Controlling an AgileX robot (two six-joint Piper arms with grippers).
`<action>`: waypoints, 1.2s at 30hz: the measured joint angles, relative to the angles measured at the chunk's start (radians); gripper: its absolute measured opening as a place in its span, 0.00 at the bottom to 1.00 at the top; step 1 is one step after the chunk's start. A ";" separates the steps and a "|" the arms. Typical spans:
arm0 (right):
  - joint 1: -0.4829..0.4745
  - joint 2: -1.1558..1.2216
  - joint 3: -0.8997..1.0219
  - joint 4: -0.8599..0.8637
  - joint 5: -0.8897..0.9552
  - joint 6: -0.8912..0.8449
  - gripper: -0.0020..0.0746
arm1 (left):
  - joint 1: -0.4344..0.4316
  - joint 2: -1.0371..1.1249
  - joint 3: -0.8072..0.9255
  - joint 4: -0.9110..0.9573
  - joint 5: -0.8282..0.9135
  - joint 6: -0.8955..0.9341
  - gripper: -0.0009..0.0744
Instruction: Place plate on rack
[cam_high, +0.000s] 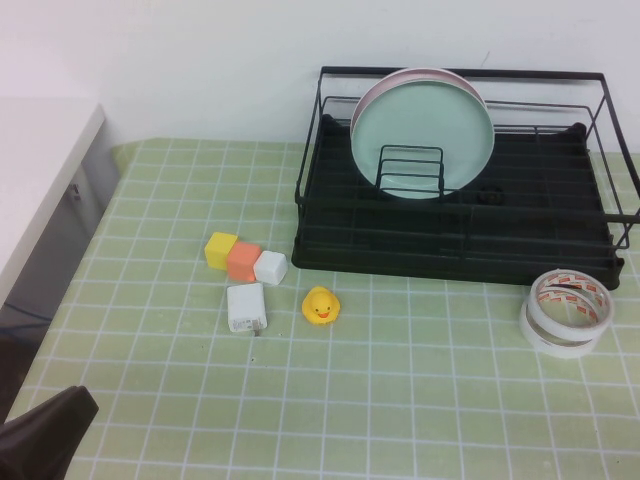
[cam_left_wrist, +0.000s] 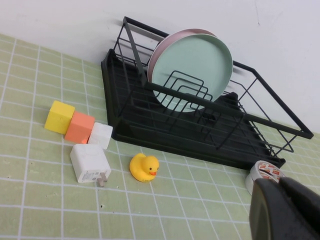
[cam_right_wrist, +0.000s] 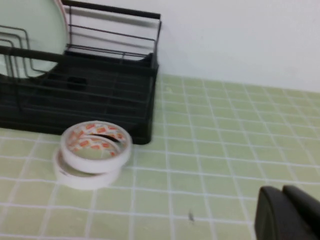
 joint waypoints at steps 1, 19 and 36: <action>0.017 0.000 0.004 -0.002 -0.010 0.011 0.03 | 0.000 0.000 0.000 0.000 0.000 0.000 0.01; 0.160 0.000 0.004 -0.031 0.087 0.046 0.03 | 0.000 0.000 0.000 0.000 0.000 -0.002 0.01; 0.052 0.000 0.000 -0.043 0.102 0.144 0.03 | 0.000 0.000 0.000 0.000 0.001 -0.003 0.01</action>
